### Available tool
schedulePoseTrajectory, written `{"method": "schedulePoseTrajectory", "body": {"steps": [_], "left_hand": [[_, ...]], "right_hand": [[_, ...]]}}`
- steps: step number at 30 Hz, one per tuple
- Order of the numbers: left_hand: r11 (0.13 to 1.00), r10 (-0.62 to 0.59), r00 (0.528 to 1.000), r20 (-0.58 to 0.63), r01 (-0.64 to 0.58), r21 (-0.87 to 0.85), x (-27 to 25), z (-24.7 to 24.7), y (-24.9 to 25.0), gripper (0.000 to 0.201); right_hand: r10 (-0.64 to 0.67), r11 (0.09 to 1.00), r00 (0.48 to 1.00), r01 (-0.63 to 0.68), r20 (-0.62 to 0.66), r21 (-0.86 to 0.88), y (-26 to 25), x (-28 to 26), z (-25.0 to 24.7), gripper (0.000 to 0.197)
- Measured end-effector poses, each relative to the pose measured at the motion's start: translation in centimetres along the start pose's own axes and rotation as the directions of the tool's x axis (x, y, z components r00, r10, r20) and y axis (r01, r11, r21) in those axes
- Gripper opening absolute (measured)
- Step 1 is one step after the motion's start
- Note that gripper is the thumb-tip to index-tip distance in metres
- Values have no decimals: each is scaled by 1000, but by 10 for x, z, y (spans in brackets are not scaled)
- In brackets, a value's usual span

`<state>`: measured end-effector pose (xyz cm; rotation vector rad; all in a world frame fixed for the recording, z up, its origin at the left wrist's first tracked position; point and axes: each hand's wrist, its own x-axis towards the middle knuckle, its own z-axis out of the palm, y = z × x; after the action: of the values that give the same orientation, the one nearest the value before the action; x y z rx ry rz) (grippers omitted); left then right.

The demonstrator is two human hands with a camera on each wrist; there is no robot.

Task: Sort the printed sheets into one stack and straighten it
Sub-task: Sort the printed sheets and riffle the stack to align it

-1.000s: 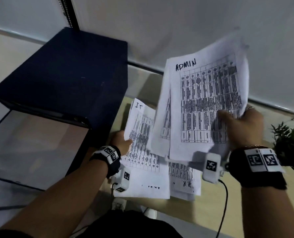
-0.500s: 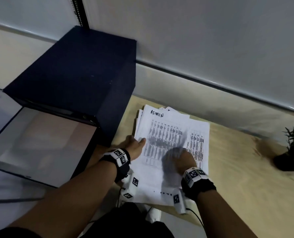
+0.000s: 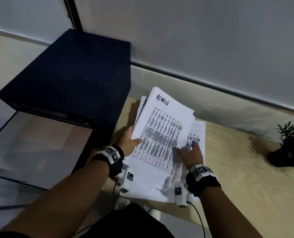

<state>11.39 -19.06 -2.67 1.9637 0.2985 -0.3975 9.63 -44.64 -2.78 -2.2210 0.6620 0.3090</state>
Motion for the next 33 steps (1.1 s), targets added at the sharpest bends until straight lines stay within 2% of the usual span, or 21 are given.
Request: {"method": "schedulePoseTrajectory", "body": {"steps": [2,4,6,8,11,13,15,18,20,22,24,25,27,28,30,31,33], "left_hand": [[990,75,997,11,-73,-125,-4,-9,6,52],[958,144,989,13,-137,-250,-8,-16,21,43],[928,202,979,-18,-197,-315,-11,-24,44,41],[892,289,955,-58,-291,-346,-15,-32,69,40],[829,426,894,-141,-448,-334,-22,-39,100,33],[810,466,866,-181,-500,-306,-23,-37,106,31],[820,440,877,-194,-481,-310,-23,-31,97,33],[883,327,931,-164,-363,-298,-18,-15,70,45],[918,270,954,-132,-297,-264,-15,-4,58,53],[950,209,972,-107,-227,-214,-12,5,52,45],[956,162,980,-118,-185,-226,-11,10,51,27],[964,148,977,-155,-177,-198,-11,9,54,21],[972,151,954,-260,-192,-138,-8,2,59,21],[967,169,939,-299,-216,-132,-6,-3,60,23],[960,205,909,-363,-259,-108,-4,-13,65,26],[961,211,901,-379,-263,-89,-3,-18,65,29],[964,201,898,-391,-251,-82,-2,-24,65,27]], "right_hand": [[-60,967,998,56,9,248,-8,4,-14,97],[-122,890,993,106,6,442,-26,3,-33,75],[-195,841,980,190,-43,506,-49,-6,-54,40],[-233,766,966,253,-112,591,-73,-20,-75,20],[-330,549,904,417,-271,724,-101,-44,-99,11],[-388,499,876,461,-286,734,-105,-53,-102,8],[-393,567,883,452,-256,689,-100,-57,-95,11],[-320,704,929,364,-186,610,-80,-46,-72,7],[-232,781,961,277,-152,560,-67,-36,-56,20],[-153,837,980,196,-125,511,-56,-26,-43,32],[-125,870,984,169,-124,463,-44,-15,-33,33],[-109,906,985,153,-133,394,-37,-9,-30,38],[-25,992,988,44,-153,121,-14,5,-27,64],[62,997,984,-67,-167,-25,-1,9,-27,76],[226,951,958,-256,-176,-175,19,11,-27,86],[259,935,954,-287,-151,-209,28,12,-22,84],[248,914,965,-261,-82,-310,35,13,-12,69]]}}
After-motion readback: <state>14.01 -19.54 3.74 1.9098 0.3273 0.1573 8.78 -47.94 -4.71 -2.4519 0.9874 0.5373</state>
